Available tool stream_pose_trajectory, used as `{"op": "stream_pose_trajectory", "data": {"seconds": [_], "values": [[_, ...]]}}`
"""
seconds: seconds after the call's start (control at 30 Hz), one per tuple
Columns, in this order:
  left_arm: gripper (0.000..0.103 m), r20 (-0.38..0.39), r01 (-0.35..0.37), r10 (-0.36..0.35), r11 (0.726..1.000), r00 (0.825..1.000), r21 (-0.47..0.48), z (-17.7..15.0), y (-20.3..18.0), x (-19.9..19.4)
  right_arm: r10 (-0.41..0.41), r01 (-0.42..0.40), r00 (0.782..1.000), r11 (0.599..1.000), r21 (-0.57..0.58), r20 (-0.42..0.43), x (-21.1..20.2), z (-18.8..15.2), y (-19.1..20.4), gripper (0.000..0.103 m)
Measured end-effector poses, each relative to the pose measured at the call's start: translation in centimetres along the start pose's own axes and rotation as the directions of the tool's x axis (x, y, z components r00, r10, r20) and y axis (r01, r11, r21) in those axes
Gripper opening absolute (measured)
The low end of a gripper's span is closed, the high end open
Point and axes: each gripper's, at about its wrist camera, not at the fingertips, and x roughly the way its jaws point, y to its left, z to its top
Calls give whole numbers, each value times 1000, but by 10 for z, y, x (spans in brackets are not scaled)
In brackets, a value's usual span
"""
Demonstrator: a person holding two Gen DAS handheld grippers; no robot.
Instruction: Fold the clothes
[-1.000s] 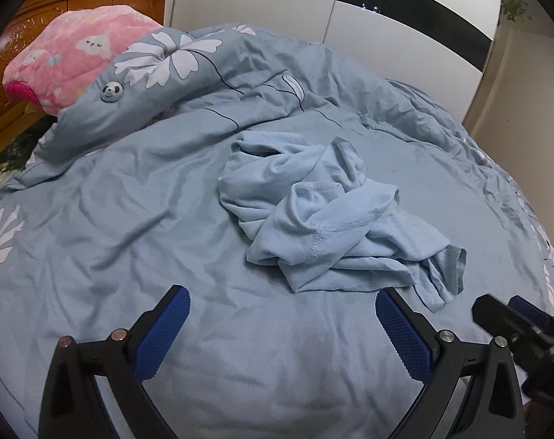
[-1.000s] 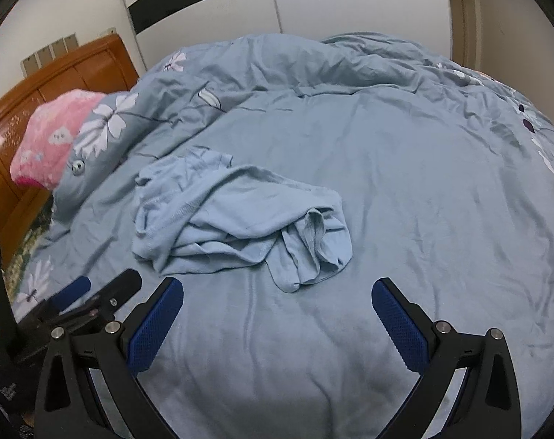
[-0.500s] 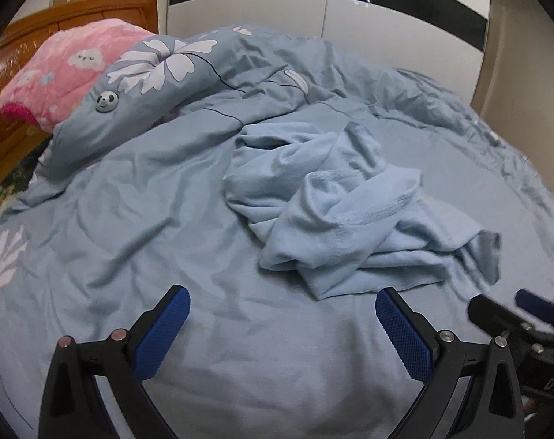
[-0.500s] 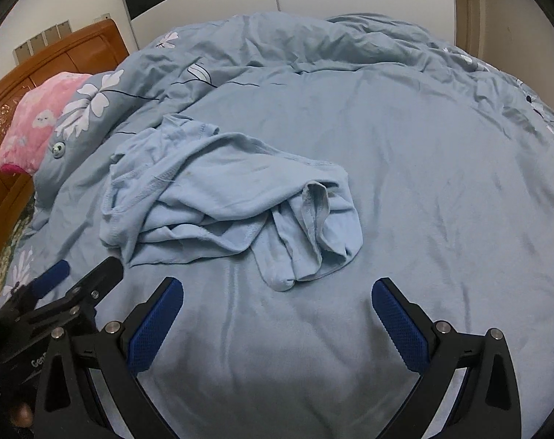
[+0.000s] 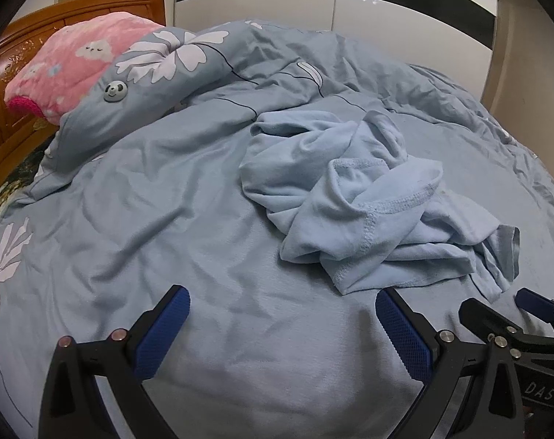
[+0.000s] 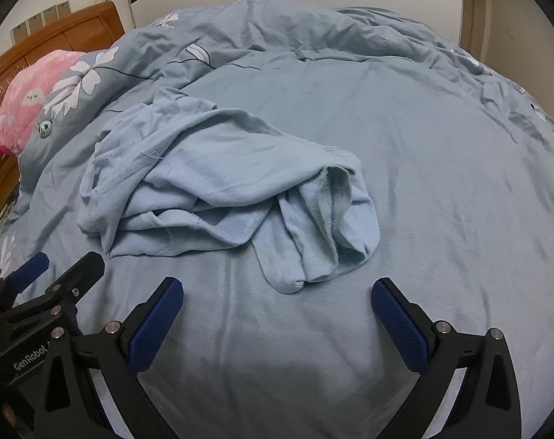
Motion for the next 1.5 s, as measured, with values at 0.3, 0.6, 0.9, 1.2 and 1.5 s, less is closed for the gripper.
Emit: {"op": "stream_pose_trajectory", "data": {"seconds": [0.3,0.6,0.9,1.2,1.5], "values": [[103,2,-2,2,1000,1000,-7,-2,4,2,-3,2,1000,1000,-15,-9,2,0,4,103],[103,-7,-6,5,1000,1000,-20,-1,8,4,0,0,1000,1000,-28,-19,4,2,7,103],[103,-10,-8,7,1000,1000,-27,-2,9,3,-3,3,1000,1000,-21,-22,5,1,13,103],[103,23,-27,29,997,999,-76,5,22,-5,24,-24,1000,999,-29,3,-5,14,10,103],[103,64,-74,83,989,994,-129,14,46,-19,191,-191,981,982,0,27,-5,81,27,90]]}}
